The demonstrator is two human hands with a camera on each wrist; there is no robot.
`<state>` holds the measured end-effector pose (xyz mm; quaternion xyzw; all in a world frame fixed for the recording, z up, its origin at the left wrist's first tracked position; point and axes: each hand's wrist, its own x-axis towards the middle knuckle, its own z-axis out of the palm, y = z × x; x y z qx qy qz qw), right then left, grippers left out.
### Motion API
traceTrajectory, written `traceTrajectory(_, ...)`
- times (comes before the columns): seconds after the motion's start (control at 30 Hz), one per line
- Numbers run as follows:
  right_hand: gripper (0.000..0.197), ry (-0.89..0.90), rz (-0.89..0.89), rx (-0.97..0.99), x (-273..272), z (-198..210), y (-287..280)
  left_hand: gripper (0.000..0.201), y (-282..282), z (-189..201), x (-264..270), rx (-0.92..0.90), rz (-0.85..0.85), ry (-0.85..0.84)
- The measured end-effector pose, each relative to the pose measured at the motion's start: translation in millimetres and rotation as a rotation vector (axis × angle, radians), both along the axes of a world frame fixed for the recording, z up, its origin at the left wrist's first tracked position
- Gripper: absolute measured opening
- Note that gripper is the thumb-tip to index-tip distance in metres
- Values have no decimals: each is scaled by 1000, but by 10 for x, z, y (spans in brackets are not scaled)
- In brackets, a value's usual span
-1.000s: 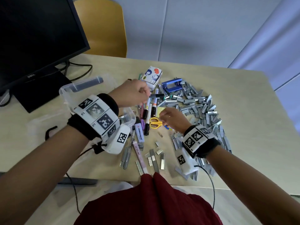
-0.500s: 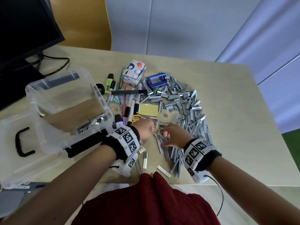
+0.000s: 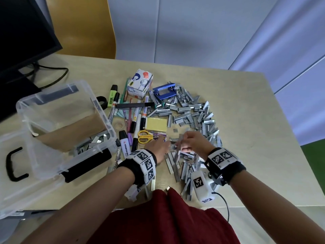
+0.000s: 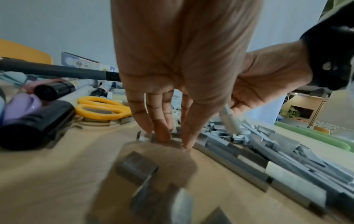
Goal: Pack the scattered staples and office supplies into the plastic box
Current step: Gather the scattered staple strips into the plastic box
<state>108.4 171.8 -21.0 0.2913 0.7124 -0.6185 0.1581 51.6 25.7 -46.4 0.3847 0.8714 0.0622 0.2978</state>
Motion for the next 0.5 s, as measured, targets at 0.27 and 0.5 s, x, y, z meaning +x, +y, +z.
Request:
traceTrajectory(0.27,14,-53,-554,-651,-67,21,42,25,13,-20,-183,209,232,-184)
traceTrajectory(0.5,5,-85,-663,-856,-128,-37,51,30,24,17,-285,400,775,-633)
